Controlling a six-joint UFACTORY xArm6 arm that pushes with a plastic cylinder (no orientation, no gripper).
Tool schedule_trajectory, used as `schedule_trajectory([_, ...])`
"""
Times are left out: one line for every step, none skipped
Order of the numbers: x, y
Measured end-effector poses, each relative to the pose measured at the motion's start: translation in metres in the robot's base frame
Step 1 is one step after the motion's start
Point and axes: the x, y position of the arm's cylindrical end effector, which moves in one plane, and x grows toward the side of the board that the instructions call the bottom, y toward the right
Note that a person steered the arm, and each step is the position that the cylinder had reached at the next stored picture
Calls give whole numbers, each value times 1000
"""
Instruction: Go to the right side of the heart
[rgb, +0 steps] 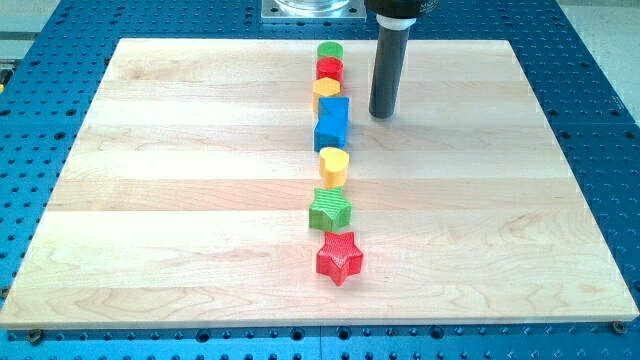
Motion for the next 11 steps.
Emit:
schedule_trajectory([0, 0])
schedule_trajectory([0, 0])
schedule_trajectory([0, 0])
schedule_trajectory([0, 0])
schedule_trajectory([0, 0])
schedule_trajectory([0, 0])
schedule_trajectory([1, 0])
schedule_trajectory([-1, -1])
schedule_trajectory([56, 18])
schedule_trajectory([114, 12])
schedule_trajectory([115, -39])
